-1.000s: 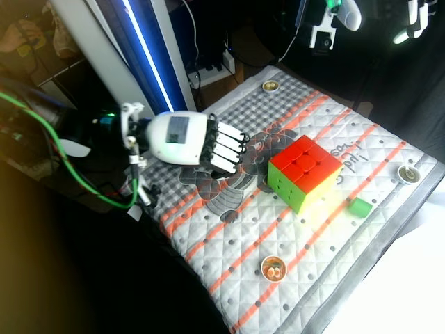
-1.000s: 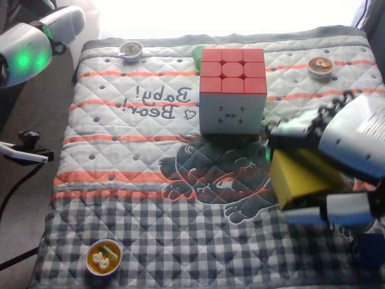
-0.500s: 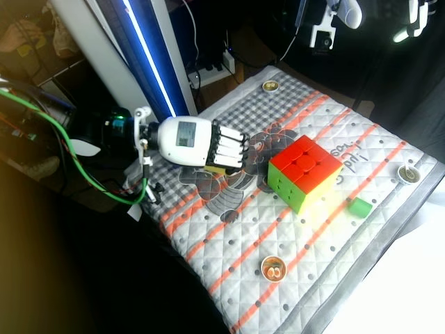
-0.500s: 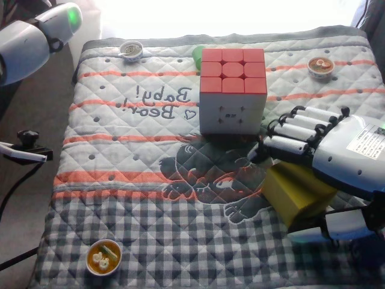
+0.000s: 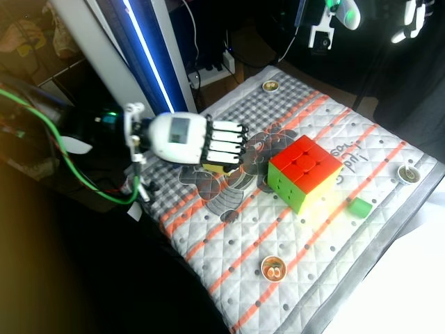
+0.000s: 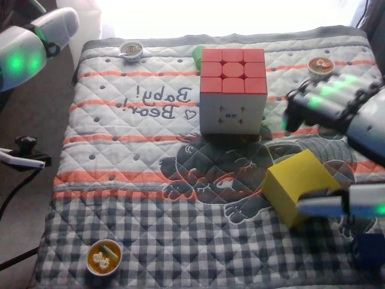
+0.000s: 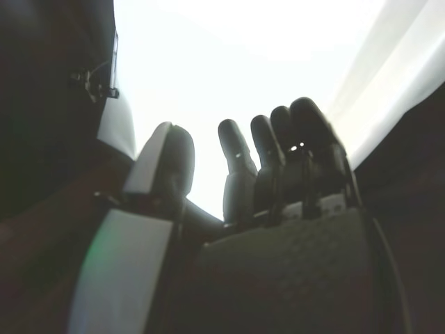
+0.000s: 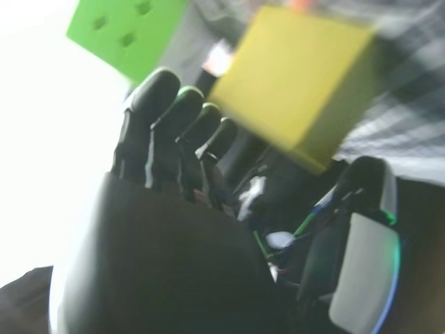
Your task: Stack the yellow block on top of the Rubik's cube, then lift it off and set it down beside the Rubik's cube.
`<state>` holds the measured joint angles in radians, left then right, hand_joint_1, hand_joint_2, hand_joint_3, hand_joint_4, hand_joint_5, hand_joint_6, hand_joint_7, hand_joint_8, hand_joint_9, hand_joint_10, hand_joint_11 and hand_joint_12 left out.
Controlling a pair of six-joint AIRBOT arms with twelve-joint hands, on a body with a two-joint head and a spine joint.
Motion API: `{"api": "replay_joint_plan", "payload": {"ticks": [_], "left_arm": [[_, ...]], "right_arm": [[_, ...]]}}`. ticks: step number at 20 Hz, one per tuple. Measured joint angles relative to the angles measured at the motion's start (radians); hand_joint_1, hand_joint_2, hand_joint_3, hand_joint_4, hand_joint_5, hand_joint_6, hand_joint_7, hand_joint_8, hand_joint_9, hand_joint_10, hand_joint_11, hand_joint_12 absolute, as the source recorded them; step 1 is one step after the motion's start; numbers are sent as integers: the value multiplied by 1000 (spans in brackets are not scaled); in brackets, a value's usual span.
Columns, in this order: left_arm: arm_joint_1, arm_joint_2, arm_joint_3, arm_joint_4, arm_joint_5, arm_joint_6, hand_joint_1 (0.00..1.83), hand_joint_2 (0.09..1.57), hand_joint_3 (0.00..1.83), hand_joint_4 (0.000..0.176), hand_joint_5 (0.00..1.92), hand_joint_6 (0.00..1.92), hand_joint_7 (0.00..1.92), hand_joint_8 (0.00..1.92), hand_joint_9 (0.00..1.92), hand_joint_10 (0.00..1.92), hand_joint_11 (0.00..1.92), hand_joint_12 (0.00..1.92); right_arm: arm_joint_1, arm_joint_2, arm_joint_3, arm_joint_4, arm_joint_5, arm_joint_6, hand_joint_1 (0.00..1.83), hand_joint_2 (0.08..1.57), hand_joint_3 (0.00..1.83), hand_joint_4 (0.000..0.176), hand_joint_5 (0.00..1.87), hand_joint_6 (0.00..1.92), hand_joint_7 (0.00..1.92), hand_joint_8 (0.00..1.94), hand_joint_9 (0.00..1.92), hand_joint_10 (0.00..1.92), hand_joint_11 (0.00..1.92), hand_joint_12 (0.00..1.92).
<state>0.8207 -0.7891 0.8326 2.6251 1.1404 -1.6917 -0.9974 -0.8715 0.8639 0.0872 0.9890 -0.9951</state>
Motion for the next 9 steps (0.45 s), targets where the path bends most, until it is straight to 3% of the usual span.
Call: {"api": "replay_joint_plan", "payload": {"ticks": [1, 2, 3, 4, 5, 8, 9], "left_arm": [[4, 2, -6, 8, 8, -12, 671, 1415, 0, 171, 449, 1751, 363, 1004, 294, 1159, 143, 1661], [6, 3, -11, 26, 19, -20, 701, 1402, 0, 160, 471, 1724, 395, 959, 344, 1107, 187, 1613], [7, 3, -13, 49, 25, -21, 708, 1391, 0, 173, 486, 1702, 429, 898, 366, 1041, 172, 1602], [6, 5, -20, 60, 32, -23, 747, 1385, 0, 135, 502, 1682, 503, 837, 435, 1016, 255, 1571], [6, 7, -25, 78, 40, -26, 730, 1380, 0, 168, 505, 1673, 555, 793, 483, 1006, 324, 1553], [6, 20, -37, 110, 73, -31, 750, 1354, 0, 176, 539, 1624, 632, 783, 552, 1041, 404, 1605], [2, 21, -37, 126, 88, -32, 776, 1336, 0, 176, 570, 1583, 642, 791, 567, 1040, 382, 1633]], "right_arm": [[-5, 5, -2, 13, 34, 0, 609, 1082, 79, 0, 265, 1642, 241, 1938, 339, 1921, 351, 1921], [-5, 10, 0, 26, 70, 0, 586, 1100, 78, 0, 307, 1649, 260, 1925, 339, 1921, 329, 1921], [-4, 12, 6, 36, 93, 0, 646, 1100, 64, 0, 380, 1618, 270, 1853, 310, 1921, 318, 1921], [-5, 17, 11, 46, 115, 0, 750, 1096, 49, 0, 414, 1534, 288, 1798, 310, 1921, 326, 1921], [-5, 30, 11, 60, 142, 0, 768, 1082, 31, 0, 425, 1482, 396, 1735, 385, 1856, 328, 1921], [17, 82, -4, 112, 255, -83, 845, 1089, 14, 0, 372, 1295, 427, 1605, 424, 1782, 393, 1921], [35, 93, -8, 122, 289, -125, 930, 1109, 18, 0, 384, 1320, 400, 1600, 389, 1771, 392, 1921]]}}
